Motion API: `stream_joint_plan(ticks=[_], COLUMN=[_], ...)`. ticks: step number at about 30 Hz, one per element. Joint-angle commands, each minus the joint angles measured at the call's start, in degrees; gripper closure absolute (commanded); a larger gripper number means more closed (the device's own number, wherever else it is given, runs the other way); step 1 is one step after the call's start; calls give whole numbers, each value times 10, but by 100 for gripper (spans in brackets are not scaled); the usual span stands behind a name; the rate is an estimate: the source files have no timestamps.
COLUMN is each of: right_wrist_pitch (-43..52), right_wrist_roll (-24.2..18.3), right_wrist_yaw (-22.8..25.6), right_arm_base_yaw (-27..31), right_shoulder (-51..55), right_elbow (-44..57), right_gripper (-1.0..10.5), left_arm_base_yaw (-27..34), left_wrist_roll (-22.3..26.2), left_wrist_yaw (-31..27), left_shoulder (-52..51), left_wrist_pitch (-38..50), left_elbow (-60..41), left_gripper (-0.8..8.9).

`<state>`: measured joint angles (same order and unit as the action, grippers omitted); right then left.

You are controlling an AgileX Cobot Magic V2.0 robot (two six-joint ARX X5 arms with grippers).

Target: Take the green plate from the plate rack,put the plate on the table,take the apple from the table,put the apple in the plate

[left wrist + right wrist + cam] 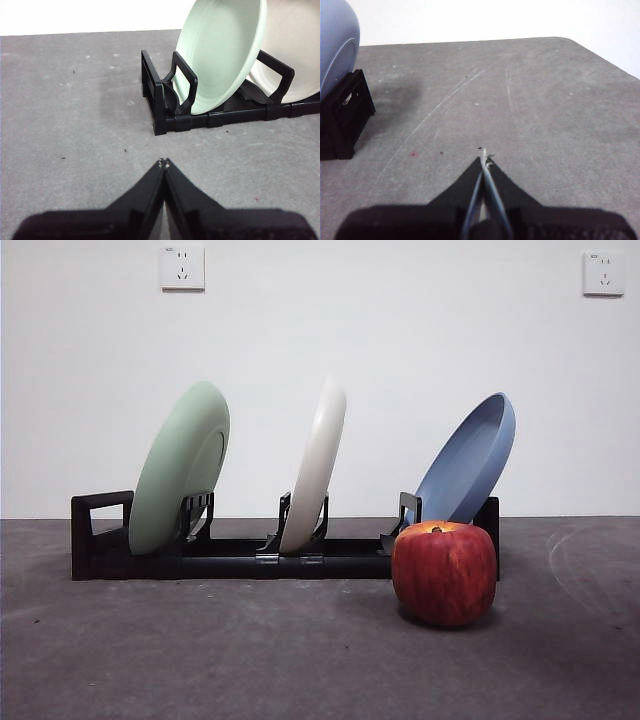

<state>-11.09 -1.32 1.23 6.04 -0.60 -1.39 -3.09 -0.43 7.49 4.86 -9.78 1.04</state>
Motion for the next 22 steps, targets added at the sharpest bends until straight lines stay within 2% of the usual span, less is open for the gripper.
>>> stream_joint_plan(ticks=[1, 3, 6, 8, 12, 14, 16, 22], right_wrist_pitch=[4, 4, 5, 8, 7, 7, 8, -7], right_wrist_roll=[-2, -2, 1, 38, 176, 225, 252, 285], right_wrist_yaw=[-3, -3, -14, -28, -46, -52, -68, -136], right_arm_base_yaw=[0, 0, 0, 0, 0, 0, 0, 0], right_shoulder=[0, 0, 0, 0, 0, 0, 0, -5], right_elbow=[5, 5, 5, 5, 5, 5, 5, -30], right_gripper=[946, 946, 946, 946, 946, 946, 949, 958], left_arm_base_yaw=[2, 2, 2, 2, 2, 1, 1, 1], left_wrist_roll=[7, 0, -43, -85, -160, -188, -208, -229], left_wrist_yaw=[0, 4, 5, 5, 5, 7, 35, 146], left_shoulder=[0, 0, 0, 0, 0, 2, 2, 19], left_wrist_pitch=[4, 4, 4, 4, 4, 4, 4, -10], left_elbow=[-4, -4, -4, -4, -4, -4, -3, 29], left_gripper=[817, 817, 817, 817, 819, 819, 819, 819])
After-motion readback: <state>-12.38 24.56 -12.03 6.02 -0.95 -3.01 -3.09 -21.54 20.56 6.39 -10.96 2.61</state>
